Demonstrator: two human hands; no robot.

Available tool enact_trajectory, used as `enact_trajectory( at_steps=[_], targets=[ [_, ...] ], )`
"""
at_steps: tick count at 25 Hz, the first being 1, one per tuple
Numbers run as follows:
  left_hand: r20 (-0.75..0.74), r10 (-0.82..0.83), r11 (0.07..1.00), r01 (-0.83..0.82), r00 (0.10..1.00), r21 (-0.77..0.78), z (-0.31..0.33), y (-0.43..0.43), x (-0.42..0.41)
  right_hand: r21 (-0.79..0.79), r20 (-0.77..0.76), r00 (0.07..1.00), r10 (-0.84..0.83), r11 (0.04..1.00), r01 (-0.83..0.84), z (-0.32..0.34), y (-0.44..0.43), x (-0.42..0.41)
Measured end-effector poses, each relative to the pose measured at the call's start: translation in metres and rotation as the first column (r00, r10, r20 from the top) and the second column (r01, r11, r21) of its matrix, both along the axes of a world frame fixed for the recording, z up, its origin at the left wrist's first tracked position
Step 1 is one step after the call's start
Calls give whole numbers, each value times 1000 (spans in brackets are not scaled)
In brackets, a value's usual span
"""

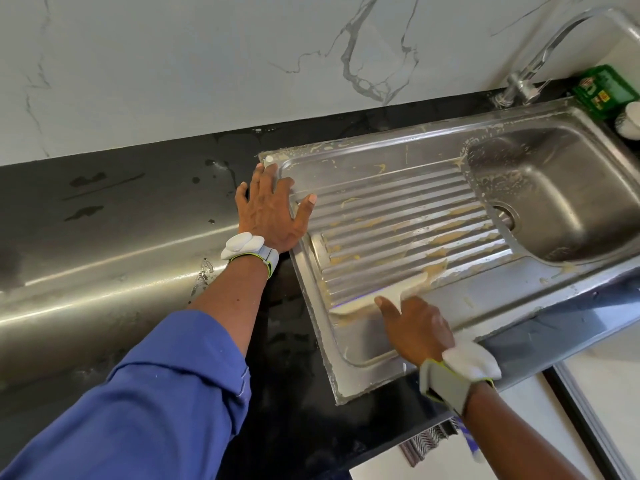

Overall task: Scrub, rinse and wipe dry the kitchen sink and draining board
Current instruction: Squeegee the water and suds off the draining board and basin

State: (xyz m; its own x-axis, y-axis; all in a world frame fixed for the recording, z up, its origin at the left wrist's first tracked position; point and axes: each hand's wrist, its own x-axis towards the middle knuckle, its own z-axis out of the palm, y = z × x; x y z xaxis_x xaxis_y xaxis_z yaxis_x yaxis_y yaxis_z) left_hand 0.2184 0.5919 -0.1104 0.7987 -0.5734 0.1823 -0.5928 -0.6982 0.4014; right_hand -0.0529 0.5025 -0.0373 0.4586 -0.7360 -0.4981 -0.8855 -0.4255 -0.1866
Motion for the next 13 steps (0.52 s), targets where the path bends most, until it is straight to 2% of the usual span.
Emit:
enact_trajectory(
  at_steps=[2,4,7,9,13],
  targets=[
    [2,4,1000,-4,1000,8,2,-1,1,64,-28,999,-17,998,19,6,7,-29],
    [9,1,1000,-1,1000,0,1,-1,-1,133,35,996,-87,988,82,10,3,-35],
    [28,-8,1000,9,1000,-23,0,1,-3,86,151,968,-200,978,188,12,-24,0],
    [61,-43,999,44,997,-17,1,3,-8,38,139,977,-162,987,158,5,-48,25],
    [91,-84,996,83,992,10,2,9,-21,98,79,990,-117,989,109,-14,-54,28]
  ],
)
